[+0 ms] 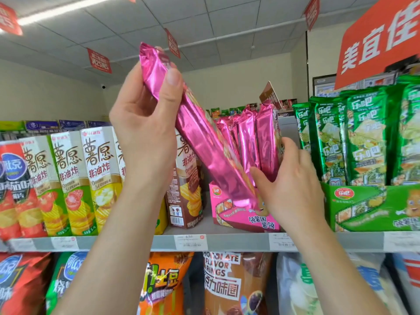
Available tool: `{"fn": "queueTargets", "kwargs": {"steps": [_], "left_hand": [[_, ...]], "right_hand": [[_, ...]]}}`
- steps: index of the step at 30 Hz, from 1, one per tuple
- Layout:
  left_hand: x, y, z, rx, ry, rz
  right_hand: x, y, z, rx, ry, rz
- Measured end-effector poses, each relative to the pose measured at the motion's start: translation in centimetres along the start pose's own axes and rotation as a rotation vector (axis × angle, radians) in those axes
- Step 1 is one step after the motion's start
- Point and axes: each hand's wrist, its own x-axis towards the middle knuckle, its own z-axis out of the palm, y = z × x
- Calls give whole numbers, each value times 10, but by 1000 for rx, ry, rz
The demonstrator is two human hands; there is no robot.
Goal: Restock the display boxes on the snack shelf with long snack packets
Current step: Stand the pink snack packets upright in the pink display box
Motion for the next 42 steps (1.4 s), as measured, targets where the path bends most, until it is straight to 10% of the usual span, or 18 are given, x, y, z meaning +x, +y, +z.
{"fn": "queueTargets", "kwargs": {"steps": [9,13,22,26,42], "left_hand": [[-79,5,-20,2,-1,-247],[-101,2,-25,2,2,-332],[-112,-2,-26,-68,111,-418],[-115,-1,-20,-141,141,-482],[-142,0,-5,-352,-92,-728]], "right_hand": [[-18,-2,-1,-75,78,-63],[-47,0,-10,269,134,-215],[-123,7,-15,873,-821,214],[-130,-6,-25,882,-640,441],[-125,-2,-20,1057,-346,357]]}}
